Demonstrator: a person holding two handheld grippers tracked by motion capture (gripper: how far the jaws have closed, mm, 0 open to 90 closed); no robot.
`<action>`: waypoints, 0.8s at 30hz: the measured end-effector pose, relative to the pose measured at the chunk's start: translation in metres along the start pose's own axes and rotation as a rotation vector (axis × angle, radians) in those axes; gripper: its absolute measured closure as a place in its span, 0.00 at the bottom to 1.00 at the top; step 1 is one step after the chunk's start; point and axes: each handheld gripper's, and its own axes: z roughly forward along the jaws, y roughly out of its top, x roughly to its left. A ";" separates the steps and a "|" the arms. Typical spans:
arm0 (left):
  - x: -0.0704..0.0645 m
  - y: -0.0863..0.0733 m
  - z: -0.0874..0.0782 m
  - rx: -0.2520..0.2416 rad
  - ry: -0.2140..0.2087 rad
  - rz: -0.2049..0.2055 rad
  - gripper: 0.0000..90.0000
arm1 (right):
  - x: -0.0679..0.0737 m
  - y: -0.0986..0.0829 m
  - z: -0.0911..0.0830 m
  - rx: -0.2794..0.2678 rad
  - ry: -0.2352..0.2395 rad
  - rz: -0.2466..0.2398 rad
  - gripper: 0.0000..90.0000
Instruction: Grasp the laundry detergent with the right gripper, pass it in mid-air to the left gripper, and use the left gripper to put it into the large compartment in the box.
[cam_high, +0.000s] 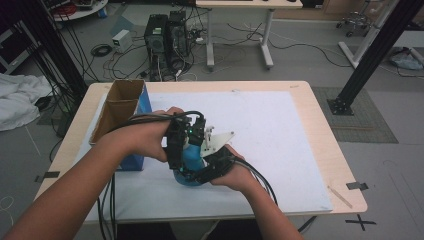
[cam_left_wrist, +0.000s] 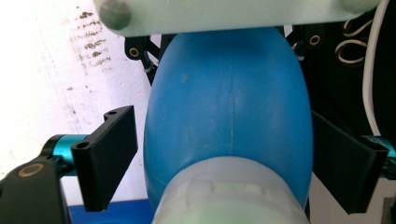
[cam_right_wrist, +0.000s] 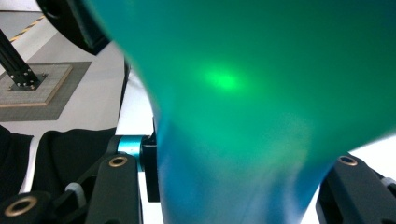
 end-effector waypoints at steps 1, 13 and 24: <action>0.000 0.000 0.000 0.005 0.000 0.002 0.19 | 0.000 0.000 0.000 0.000 0.001 0.001 0.51; -0.002 0.001 0.000 0.014 0.005 0.012 0.25 | 0.000 0.001 0.001 0.001 0.001 0.002 0.51; -0.002 0.001 0.000 0.018 0.006 0.011 0.32 | 0.000 0.001 0.002 -0.001 0.004 -0.002 0.51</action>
